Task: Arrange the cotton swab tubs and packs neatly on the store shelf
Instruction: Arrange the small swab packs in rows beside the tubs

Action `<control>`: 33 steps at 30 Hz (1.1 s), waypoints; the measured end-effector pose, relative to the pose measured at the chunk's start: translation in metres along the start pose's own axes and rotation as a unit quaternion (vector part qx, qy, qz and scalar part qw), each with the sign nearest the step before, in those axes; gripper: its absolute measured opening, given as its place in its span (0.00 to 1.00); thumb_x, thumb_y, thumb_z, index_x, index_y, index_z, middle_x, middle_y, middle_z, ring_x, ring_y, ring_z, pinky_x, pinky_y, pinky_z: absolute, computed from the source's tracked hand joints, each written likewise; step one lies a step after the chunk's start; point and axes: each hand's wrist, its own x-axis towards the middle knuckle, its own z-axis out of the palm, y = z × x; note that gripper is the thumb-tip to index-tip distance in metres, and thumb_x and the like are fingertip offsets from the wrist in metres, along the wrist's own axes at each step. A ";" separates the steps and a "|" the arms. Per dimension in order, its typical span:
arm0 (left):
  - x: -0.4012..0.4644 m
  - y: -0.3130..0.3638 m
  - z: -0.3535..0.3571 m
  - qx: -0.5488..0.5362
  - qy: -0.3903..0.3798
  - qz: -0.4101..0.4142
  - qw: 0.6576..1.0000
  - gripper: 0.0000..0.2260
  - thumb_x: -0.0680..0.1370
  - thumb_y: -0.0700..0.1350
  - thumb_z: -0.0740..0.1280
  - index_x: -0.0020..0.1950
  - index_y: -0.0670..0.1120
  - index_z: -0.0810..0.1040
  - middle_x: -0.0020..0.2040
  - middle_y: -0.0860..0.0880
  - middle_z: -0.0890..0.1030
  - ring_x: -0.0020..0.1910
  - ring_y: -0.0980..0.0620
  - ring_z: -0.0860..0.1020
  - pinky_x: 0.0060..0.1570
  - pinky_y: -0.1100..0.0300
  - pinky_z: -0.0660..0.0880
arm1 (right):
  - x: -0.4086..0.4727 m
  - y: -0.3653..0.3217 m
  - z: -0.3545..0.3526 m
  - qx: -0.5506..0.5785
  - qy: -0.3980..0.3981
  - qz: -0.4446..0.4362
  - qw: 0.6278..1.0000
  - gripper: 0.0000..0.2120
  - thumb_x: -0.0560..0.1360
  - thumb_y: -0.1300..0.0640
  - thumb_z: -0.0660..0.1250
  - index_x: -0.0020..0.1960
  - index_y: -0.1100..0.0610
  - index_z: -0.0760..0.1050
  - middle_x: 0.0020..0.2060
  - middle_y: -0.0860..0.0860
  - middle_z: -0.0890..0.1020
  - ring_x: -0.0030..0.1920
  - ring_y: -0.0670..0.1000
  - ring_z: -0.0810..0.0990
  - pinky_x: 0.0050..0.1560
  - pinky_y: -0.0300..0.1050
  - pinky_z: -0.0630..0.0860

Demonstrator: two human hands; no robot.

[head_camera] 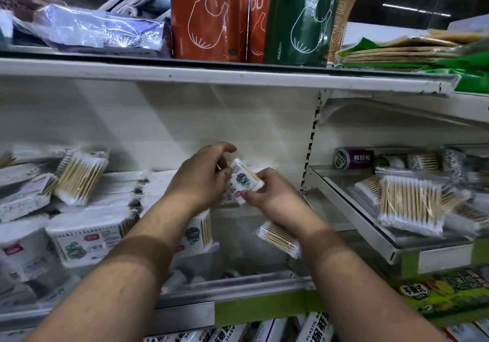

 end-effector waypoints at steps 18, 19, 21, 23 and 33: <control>0.004 0.025 -0.004 0.328 -0.077 0.133 0.932 0.13 0.82 0.56 0.55 0.53 0.52 0.76 0.47 0.50 0.82 0.43 0.46 0.78 0.35 0.57 0.66 | 0.000 -0.016 -0.086 -0.331 0.127 -0.014 0.935 0.16 0.74 0.62 0.67 0.59 0.48 0.74 0.54 0.53 0.77 0.50 0.56 0.78 0.46 0.47 0.73; 0.005 0.026 -0.006 0.326 -0.079 0.130 0.933 0.17 0.82 0.59 0.53 0.51 0.51 0.76 0.46 0.50 0.82 0.43 0.46 0.78 0.35 0.57 0.66 | -0.001 -0.016 -0.088 -0.331 0.121 -0.009 0.936 0.17 0.74 0.62 0.68 0.59 0.48 0.74 0.54 0.53 0.77 0.51 0.56 0.78 0.47 0.47 0.74; 0.004 0.027 -0.012 0.307 -0.069 0.119 0.942 0.20 0.81 0.62 0.51 0.47 0.50 0.75 0.43 0.49 0.81 0.40 0.46 0.77 0.35 0.56 0.66 | -0.003 -0.015 -0.090 -0.336 0.116 -0.004 0.935 0.18 0.74 0.63 0.67 0.60 0.48 0.74 0.54 0.53 0.77 0.52 0.56 0.78 0.48 0.48 0.75; 0.004 0.030 -0.018 0.288 -0.057 0.104 0.950 0.22 0.81 0.63 0.49 0.45 0.50 0.74 0.40 0.49 0.80 0.38 0.47 0.76 0.35 0.56 0.67 | -0.005 -0.013 -0.091 -0.353 0.121 -0.007 0.928 0.19 0.74 0.64 0.66 0.62 0.51 0.73 0.54 0.54 0.77 0.52 0.57 0.78 0.46 0.47 0.73; -0.005 0.074 0.035 0.186 -0.138 0.073 0.970 0.10 0.80 0.51 0.58 0.51 0.50 0.77 0.49 0.46 0.79 0.49 0.43 0.78 0.43 0.55 0.71 | 0.004 -0.003 -0.067 -0.398 0.057 -0.029 0.915 0.25 0.76 0.64 0.66 0.72 0.53 0.65 0.64 0.56 0.74 0.59 0.57 0.77 0.53 0.50 0.73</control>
